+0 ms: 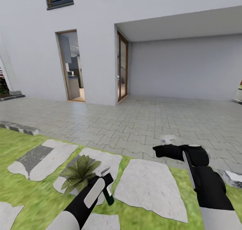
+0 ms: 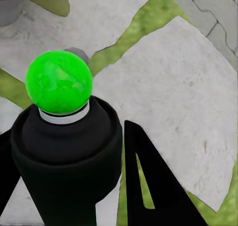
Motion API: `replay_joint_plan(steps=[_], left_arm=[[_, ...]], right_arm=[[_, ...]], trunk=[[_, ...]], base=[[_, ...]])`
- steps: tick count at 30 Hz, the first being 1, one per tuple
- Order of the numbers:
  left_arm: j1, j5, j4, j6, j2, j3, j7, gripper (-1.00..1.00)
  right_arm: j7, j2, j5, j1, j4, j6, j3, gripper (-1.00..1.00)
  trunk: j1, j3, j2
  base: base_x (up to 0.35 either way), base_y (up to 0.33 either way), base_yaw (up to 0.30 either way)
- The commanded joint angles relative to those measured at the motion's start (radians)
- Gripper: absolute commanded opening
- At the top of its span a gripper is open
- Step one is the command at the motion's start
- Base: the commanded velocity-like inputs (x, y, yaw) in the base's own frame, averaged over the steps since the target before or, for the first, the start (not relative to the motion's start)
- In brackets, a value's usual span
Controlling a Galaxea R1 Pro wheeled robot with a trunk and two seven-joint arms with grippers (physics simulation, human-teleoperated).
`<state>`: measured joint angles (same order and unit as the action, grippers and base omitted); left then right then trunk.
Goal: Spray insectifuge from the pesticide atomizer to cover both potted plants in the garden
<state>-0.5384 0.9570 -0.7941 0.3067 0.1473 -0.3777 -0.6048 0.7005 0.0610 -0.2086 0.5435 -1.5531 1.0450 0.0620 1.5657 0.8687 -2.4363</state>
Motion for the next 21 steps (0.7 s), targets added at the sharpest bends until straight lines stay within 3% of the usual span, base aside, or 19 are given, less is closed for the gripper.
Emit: replay_joint_plan(steps=[1,3,6,11,13,15,19,21], left_arm=[[-0.001,0.003,0.007,0.002,-0.001,-0.002,-0.006,-1.0],[-0.001,0.002,0.017,0.003,-0.001,-0.004,-0.005,-1.0],[-0.001,0.002,0.027,0.002,-0.001,-0.006,0.003,-1.0],[-0.002,0.001,0.037,0.001,-0.001,-0.007,0.051,-1.0],[-0.002,-0.003,0.038,-0.001,-0.004,-0.008,0.051,-1.0],[-0.002,-0.003,0.039,-0.005,-0.018,-0.008,0.049,-1.0],[-0.001,-0.009,0.04,-0.01,-0.034,-0.01,0.048,-1.0],[0.0,-0.041,0.04,-0.014,-0.038,-0.009,0.048,-1.0]], right_arm=[[-0.014,-0.021,-0.011,0.01,0.024,0.002,0.0,-1.0],[-0.09,-0.061,-0.012,0.021,0.066,0.002,-0.003,-1.0],[-0.144,-0.083,-0.01,0.027,0.088,0.002,-0.005,-1.0],[-0.169,-0.092,-0.009,0.036,0.084,0.002,-0.021,-1.0],[-0.169,-0.092,-0.003,0.037,0.053,0.002,-0.087,-1.0],[-0.17,-0.101,-0.001,0.047,0.134,0.002,-0.113,-1.0],[-0.169,-0.124,0.002,0.08,0.225,0.002,-0.122,-1.0],[-0.169,-0.127,0.004,0.086,0.242,0.002,-0.125,-1.0]], trunk=[[0.0,0.001,-0.001],[0.0,0.002,-0.001],[0.0,0.005,-0.001],[0.0,0.01,-0.001],[0.0,0.012,-0.001],[0.0,0.014,-0.001],[0.0,0.02,-0.001],[0.0,0.024,-0.001]], base=[[-0.017,-0.338,0.29],[-0.009,-0.34,0.272],[0.003,-0.344,0.234],[0.088,-0.303,0.133],[0.044,-0.1,0.027],[0.016,-0.035,0.01],[0.006,-0.013,0.004],[0.002,-0.004,0.001]])
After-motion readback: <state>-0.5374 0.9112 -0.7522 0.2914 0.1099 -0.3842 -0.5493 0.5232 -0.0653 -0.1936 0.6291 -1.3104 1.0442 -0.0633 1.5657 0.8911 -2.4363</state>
